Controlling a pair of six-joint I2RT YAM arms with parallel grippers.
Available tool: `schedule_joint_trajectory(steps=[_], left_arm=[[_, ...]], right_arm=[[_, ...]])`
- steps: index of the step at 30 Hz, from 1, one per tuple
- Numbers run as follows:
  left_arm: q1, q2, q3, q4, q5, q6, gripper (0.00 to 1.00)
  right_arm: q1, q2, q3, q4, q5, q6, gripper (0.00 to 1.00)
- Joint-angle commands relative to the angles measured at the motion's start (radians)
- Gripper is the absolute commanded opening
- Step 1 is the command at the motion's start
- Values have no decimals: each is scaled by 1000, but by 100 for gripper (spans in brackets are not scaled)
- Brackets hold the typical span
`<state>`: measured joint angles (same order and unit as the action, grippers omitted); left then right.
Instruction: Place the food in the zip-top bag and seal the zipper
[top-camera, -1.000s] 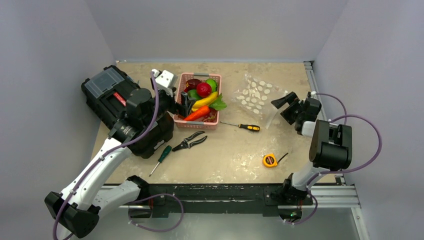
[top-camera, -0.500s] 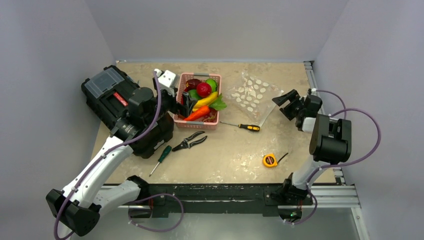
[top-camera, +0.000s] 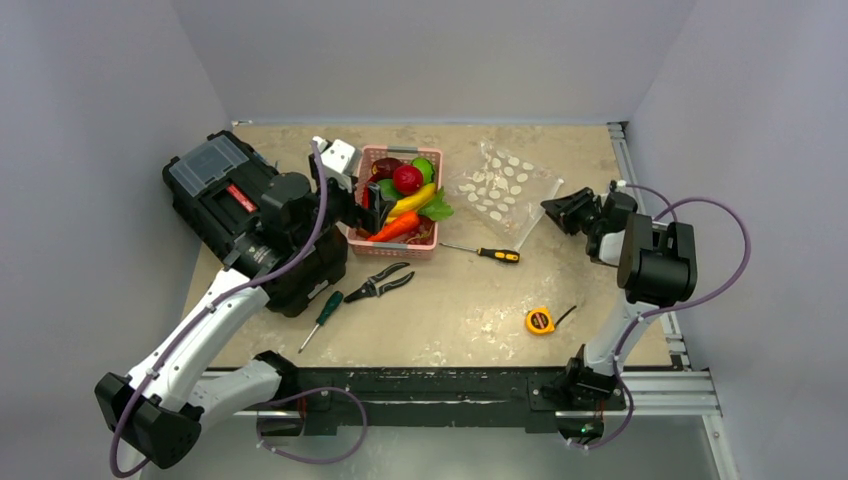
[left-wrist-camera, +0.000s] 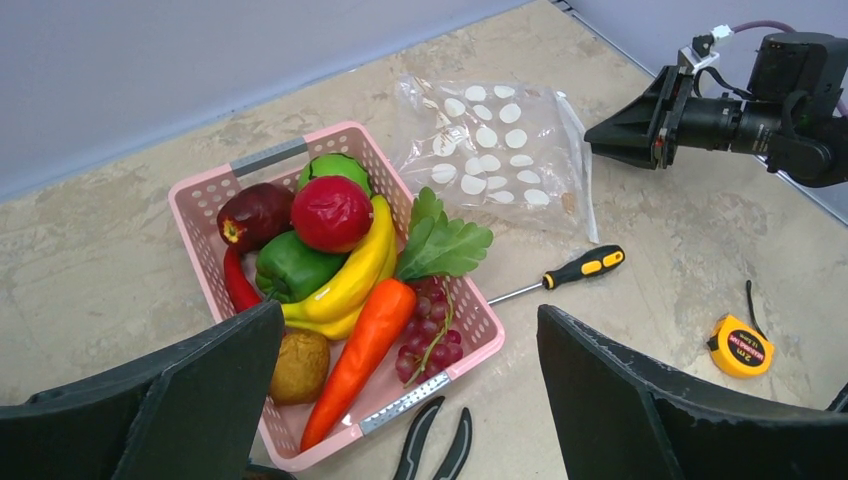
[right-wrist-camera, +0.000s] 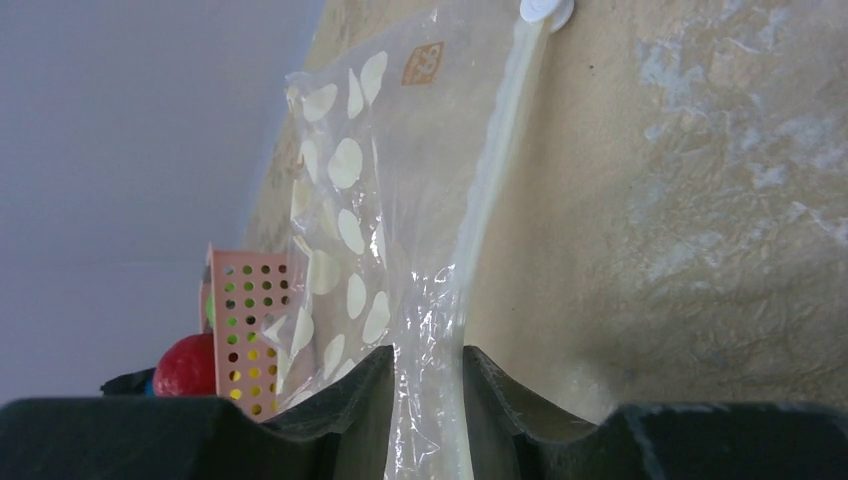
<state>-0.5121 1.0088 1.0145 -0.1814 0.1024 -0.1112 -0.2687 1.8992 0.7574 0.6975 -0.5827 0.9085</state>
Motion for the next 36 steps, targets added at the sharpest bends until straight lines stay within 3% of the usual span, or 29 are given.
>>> schedule_joint_trajectory(steps=[1, 21, 27, 30, 36], left_arm=[[-6, 5, 49, 26, 26, -7, 97], [-5, 15, 53, 19, 36, -15, 97], [-5, 21, 53, 20, 39, -15, 97], [-6, 29, 55, 20, 51, -22, 97], [-6, 40, 60, 21, 79, -40, 97]], right_arm=[[5, -2, 8, 121, -52, 39, 30], [121, 36, 56, 258, -88, 143, 31], [151, -10, 69, 275, -101, 182, 10], [151, -105, 68, 167, -97, 109, 1], [155, -386, 127, -299, 0, -198, 0]])
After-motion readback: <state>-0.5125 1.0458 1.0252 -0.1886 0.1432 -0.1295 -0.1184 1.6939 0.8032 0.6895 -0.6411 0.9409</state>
